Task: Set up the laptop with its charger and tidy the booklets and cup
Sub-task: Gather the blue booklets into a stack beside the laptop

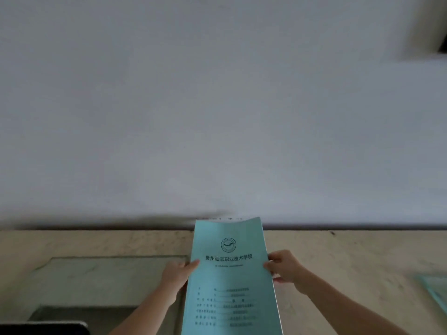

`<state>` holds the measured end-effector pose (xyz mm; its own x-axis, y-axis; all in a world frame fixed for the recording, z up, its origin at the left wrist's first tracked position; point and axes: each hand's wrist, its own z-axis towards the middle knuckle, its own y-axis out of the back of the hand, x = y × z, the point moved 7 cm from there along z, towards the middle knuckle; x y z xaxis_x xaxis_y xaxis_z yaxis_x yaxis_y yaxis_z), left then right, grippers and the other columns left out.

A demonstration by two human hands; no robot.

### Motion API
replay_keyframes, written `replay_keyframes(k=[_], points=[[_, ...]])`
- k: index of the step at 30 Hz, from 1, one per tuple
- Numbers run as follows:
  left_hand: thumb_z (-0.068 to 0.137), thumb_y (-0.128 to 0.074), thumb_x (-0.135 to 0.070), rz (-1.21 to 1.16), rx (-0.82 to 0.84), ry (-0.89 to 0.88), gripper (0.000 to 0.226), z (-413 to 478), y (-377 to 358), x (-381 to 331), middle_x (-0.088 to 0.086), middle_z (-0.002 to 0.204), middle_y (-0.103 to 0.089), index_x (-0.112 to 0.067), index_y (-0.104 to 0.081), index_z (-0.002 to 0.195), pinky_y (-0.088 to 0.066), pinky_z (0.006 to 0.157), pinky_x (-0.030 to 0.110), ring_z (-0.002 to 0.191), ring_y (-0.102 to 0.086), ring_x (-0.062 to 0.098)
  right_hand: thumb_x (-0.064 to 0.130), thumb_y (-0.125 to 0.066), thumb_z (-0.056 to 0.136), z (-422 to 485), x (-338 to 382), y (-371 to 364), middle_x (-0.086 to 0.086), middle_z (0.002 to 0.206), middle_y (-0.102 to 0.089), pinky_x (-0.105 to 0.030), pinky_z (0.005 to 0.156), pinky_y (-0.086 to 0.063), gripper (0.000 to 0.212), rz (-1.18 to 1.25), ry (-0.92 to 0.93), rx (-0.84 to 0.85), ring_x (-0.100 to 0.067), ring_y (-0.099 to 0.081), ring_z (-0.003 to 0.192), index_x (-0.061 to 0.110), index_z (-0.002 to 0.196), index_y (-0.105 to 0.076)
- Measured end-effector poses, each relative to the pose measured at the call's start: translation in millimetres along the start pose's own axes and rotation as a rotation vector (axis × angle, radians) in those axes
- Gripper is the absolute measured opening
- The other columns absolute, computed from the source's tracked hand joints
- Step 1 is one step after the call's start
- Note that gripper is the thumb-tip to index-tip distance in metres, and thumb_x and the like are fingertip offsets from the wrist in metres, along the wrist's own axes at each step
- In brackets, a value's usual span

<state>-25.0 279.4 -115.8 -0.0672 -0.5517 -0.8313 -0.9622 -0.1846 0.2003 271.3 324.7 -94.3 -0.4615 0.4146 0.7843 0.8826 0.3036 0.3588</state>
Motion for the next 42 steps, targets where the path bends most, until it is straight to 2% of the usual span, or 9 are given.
replay_keyframes(k=[5,9,15,18,22,24,30,38,42], points=[[0.087,-0.058,-0.044,-0.002,-0.008,0.05,0.037,14,-3,0,0.003,0.084,-0.069,-0.008,-0.066,0.086,-0.043,0.072,0.029,0.079,-0.062,0.018,0.011,-0.059,0.09,27,-3,-7,-0.002,0.078,-0.069,-0.019,0.053,-0.05,0.015,0.02,-0.012,-0.003,-0.01,-0.062,0.063,0.008,0.099,-0.069],[0.073,-0.055,-0.064,0.043,-0.053,-0.008,0.061,27,9,10,0.013,0.076,-0.066,-0.004,-0.064,0.082,-0.043,0.066,0.034,0.066,-0.057,0.022,0.012,-0.061,0.088,34,-11,-10,-0.005,0.084,-0.073,-0.02,0.054,-0.051,0.017,0.065,-0.02,-0.039,-0.01,-0.065,0.062,0.009,0.103,-0.07],[0.08,-0.049,-0.045,0.144,-0.122,-0.159,0.033,-12,-1,-16,0.006,0.066,-0.046,-0.014,-0.052,0.068,-0.03,0.063,0.028,0.063,-0.042,0.016,0.011,-0.06,0.089,28,-13,-10,-0.011,0.098,-0.072,-0.023,0.057,-0.054,0.018,0.032,-0.03,-0.068,-0.017,-0.067,0.079,0.008,0.103,-0.07],[0.092,-0.052,-0.026,0.233,-0.171,-0.285,0.013,-36,-2,-32,-0.005,0.092,-0.06,-0.02,-0.064,0.093,-0.043,0.063,0.021,0.077,-0.058,0.01,0.016,-0.062,0.087,19,-8,-7,-0.008,0.104,-0.068,-0.02,0.055,-0.052,0.031,-0.051,0.008,-0.081,-0.017,-0.064,0.085,0.006,0.117,-0.063],[0.09,-0.058,-0.023,0.315,-0.166,-0.393,0.037,-60,-1,-54,0.009,0.126,-0.063,-0.005,-0.059,0.123,-0.046,0.094,0.028,0.117,-0.06,0.022,0.023,-0.066,0.084,-5,9,1,-0.006,0.113,-0.067,-0.029,0.077,-0.056,0.043,-0.149,0.109,-0.133,-0.018,-0.065,0.093,0.007,0.124,-0.06],[0.088,-0.062,-0.025,0.345,-0.128,-0.43,0.048,-73,-3,-65,0.014,0.132,-0.058,-0.001,-0.054,0.128,-0.043,0.1,0.029,0.122,-0.056,0.022,0.026,-0.068,0.083,-23,23,4,-0.006,0.121,-0.066,-0.032,0.092,-0.051,0.049,-0.2,0.168,-0.142,-0.017,-0.064,0.103,0.009,0.128,-0.058],[0.083,-0.067,-0.035,0.505,-0.116,-0.686,0.06,-137,-17,-107,0.006,0.135,-0.056,-0.007,-0.051,0.134,-0.04,0.102,0.026,0.124,-0.054,0.021,0.027,-0.068,0.083,-105,63,24,-0.003,0.134,-0.058,-0.033,0.103,-0.043,0.055,-0.344,0.38,-0.214,-0.018,-0.054,0.122,0.014,0.134,-0.052],[0.072,-0.035,-0.077,0.884,-0.071,-1.173,0.091,-259,-61,-138,-0.007,0.157,-0.02,-0.025,-0.03,0.146,0.002,0.117,0.03,0.146,-0.006,0.008,0.048,-0.057,0.086,-244,81,47,0.01,0.153,-0.033,-0.046,0.118,-0.018,0.064,-0.665,0.59,-0.42,-0.011,-0.027,0.141,0.034,0.143,-0.033],[0.074,-0.029,-0.079,0.905,-0.025,-1.295,0.089,-321,-82,-131,-0.011,0.158,-0.011,-0.03,-0.023,0.147,0.005,0.118,0.033,0.145,0.003,0.005,0.049,-0.061,0.083,-310,66,68,0.007,0.154,-0.031,-0.04,0.117,-0.023,0.069,-0.648,0.614,-0.463,-0.014,-0.027,0.142,0.031,0.144,-0.033]])
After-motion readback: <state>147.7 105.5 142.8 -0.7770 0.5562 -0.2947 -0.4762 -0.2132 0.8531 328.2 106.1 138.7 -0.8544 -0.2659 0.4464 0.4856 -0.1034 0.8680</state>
